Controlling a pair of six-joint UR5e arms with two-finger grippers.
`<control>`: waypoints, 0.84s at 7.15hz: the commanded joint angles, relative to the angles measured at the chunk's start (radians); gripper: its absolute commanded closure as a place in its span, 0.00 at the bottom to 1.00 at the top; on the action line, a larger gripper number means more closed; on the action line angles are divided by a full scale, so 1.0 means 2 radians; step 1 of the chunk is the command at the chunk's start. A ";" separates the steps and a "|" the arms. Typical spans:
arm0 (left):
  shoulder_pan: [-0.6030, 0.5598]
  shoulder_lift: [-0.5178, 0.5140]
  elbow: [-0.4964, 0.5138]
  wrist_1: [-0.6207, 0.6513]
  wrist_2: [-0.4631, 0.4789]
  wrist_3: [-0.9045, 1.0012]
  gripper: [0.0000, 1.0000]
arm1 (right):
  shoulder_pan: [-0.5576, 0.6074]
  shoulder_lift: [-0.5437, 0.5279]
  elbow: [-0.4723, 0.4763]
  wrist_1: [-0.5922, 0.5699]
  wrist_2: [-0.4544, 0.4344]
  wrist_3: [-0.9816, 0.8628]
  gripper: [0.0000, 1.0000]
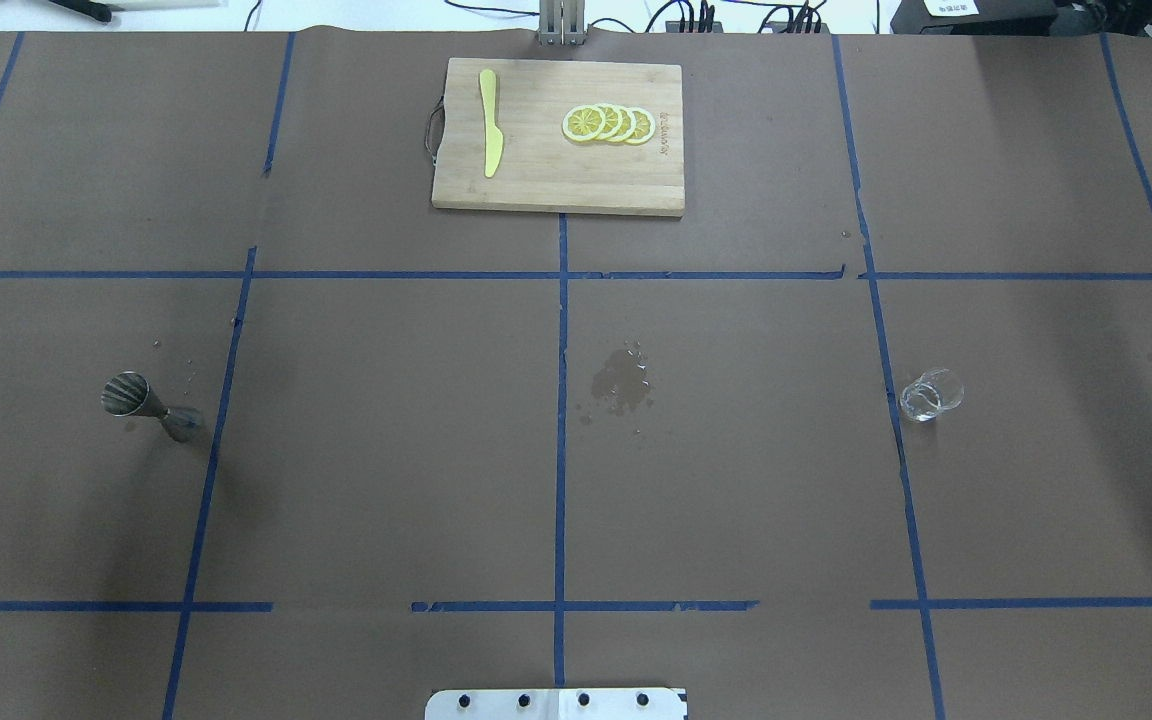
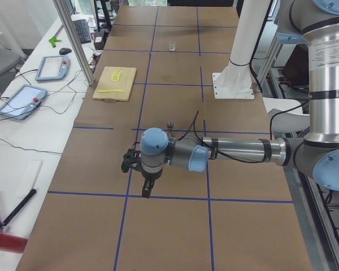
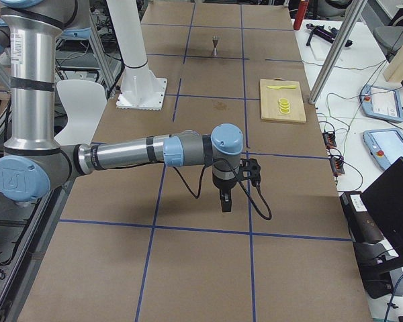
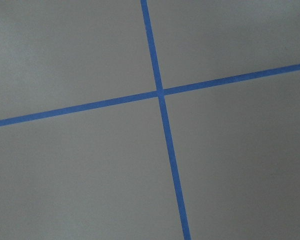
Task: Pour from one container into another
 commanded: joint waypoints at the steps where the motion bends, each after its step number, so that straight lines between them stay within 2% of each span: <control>1: 0.000 -0.006 0.009 -0.068 -0.035 0.001 0.00 | 0.000 0.007 0.004 0.005 0.003 0.001 0.00; 2: 0.000 -0.006 0.025 -0.156 -0.040 0.000 0.00 | 0.001 0.005 0.008 0.026 0.009 0.000 0.00; 3: 0.000 -0.007 0.038 -0.203 -0.040 -0.003 0.00 | 0.001 0.003 0.008 0.052 0.011 -0.001 0.00; 5: 0.000 -0.008 0.032 -0.218 -0.040 0.005 0.00 | 0.001 -0.006 0.007 0.055 0.023 0.008 0.00; 6: 0.000 -0.007 0.040 -0.237 -0.041 -0.002 0.00 | 0.001 -0.007 0.009 0.057 0.063 0.007 0.00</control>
